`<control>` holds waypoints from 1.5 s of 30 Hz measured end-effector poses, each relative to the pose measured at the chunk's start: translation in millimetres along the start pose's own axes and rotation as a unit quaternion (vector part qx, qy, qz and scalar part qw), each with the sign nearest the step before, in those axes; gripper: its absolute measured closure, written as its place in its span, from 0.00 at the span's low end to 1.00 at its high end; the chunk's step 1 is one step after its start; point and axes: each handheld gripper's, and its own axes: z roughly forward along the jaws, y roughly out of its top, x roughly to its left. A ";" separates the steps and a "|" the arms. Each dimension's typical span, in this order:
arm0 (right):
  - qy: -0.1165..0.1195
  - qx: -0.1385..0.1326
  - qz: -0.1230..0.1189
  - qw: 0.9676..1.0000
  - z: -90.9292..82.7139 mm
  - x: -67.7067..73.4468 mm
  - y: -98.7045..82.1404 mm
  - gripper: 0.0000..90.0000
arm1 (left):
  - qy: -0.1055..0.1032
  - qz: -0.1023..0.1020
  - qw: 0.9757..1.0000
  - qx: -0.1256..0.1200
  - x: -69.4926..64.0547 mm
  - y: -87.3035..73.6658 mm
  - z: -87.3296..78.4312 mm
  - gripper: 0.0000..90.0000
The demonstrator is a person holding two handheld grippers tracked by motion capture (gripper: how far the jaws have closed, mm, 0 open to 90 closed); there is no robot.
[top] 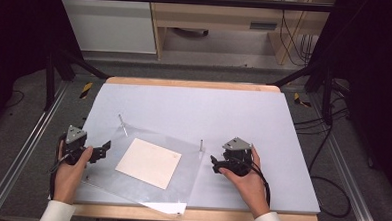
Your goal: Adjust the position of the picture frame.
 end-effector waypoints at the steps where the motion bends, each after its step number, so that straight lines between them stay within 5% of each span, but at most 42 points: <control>1: 0.000 0.001 0.000 1.000 -0.1 0.1 0.0 0.13 | 0.002 0.000 1.000 0.000 0.0 -0.1 0.1 0.05; 10: 0.002 -0.003 0.001 1.000 -2.1 1.0 1.3 0.22 | -0.014 0.011 1.000 0.001 -4.4 3.0 -0.7 0.08; 14: 0.025 -0.011 0.003 1.000 -3.3 4.1 2.1 0.21 | -0.020 0.038 0.999 0.003 -12.0 9.0 -3.1 0.10; 18: 0.044 0.001 -0.007 0.999 0.0 12.2 13.2 0.36 | -0.055 0.053 0.997 0.013 -18.3 23.4 15.2 0.07; 21: 0.061 0.010 -0.024 0.998 10.1 19.8 25.9 0.47 | -0.058 0.052 0.997 0.025 -18.2 29.4 27.4 0.10; 23: 0.064 0.009 -0.029 0.997 17.9 22.8 35.1 0.53 | -0.039 0.072 0.996 0.020 -15.3 36.4 40.8 0.21; 26: 0.072 0.016 -0.024 0.997 31.2 26.7 43.0 0.58 | -0.057 0.067 0.995 0.038 -10.3 40.4 55.1 0.30; 31: 0.063 0.034 -0.029 0.997 41.6 29.4 42.4 0.69 | -0.053 0.078 0.995 0.046 -8.9 42.3 68.2 0.42; 39: 0.061 0.038 -0.023 0.997 47.6 34.4 43.4 0.80 | -0.050 0.060 0.996 0.049 -9.3 46.8 89.6 0.61; 45: 0.064 0.039 -0.018 0.997 49.3 35.4 43.0 0.82 | -0.034 0.067 0.996 0.050 -10.3 48.6 97.0 0.73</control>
